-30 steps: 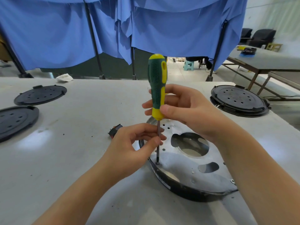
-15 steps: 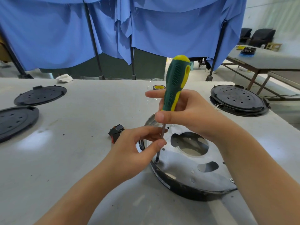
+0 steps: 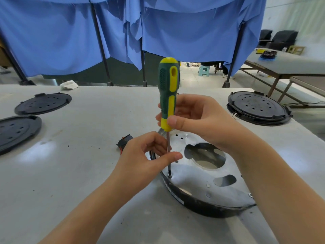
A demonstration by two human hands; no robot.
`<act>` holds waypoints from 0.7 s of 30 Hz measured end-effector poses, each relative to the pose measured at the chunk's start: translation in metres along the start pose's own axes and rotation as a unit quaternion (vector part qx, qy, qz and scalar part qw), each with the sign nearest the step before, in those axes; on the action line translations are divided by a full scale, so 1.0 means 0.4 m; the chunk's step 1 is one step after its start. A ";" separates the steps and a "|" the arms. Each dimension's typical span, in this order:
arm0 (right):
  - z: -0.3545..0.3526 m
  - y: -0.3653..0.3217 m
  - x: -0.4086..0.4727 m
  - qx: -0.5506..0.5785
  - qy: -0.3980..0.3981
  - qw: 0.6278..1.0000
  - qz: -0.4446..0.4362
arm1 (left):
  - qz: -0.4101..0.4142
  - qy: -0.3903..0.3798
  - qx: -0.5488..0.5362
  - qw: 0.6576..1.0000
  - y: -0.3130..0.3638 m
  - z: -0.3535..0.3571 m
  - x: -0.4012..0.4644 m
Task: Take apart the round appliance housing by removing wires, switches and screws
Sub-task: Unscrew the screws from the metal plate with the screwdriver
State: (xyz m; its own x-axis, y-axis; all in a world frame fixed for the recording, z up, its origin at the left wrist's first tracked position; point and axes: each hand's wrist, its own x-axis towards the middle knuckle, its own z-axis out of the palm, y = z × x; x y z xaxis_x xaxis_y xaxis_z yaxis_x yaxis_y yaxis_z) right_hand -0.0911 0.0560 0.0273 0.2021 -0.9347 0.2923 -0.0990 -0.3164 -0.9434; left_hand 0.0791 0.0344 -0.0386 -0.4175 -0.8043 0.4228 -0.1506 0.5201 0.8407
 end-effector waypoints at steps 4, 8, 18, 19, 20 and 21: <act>-0.006 -0.002 -0.006 0.012 -0.038 0.999 0.002 | 0.013 -0.063 0.006 0.998 0.007 -0.008 -0.002; -0.004 -0.005 -0.003 -0.012 -0.044 0.999 0.021 | 0.026 -0.044 -0.002 0.999 0.015 -0.006 -0.002; -0.006 0.005 -0.002 0.006 -0.018 1.000 -0.008 | 0.020 0.001 -0.001 1.000 0.002 -0.006 0.002; -0.006 0.005 -0.003 0.016 -0.024 1.000 -0.005 | 0.022 -0.022 -0.008 0.999 0.004 -0.008 0.000; -0.008 0.005 -0.004 0.023 -0.027 0.999 -0.001 | 0.025 -0.037 -0.008 0.999 0.005 -0.010 -0.001; -0.010 0.003 -0.004 0.026 -0.031 0.999 0.002 | 0.025 -0.051 -0.012 0.998 0.008 -0.011 -0.002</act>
State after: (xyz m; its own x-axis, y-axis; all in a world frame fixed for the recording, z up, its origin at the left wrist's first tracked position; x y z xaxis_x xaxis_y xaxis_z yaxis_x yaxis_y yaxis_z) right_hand -0.0953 0.0564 0.0262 0.2612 -0.9237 0.2803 -0.0492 -0.3027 -0.9518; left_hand 0.0830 0.0354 -0.0349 -0.5139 -0.7427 0.4293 -0.1063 0.5517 0.8273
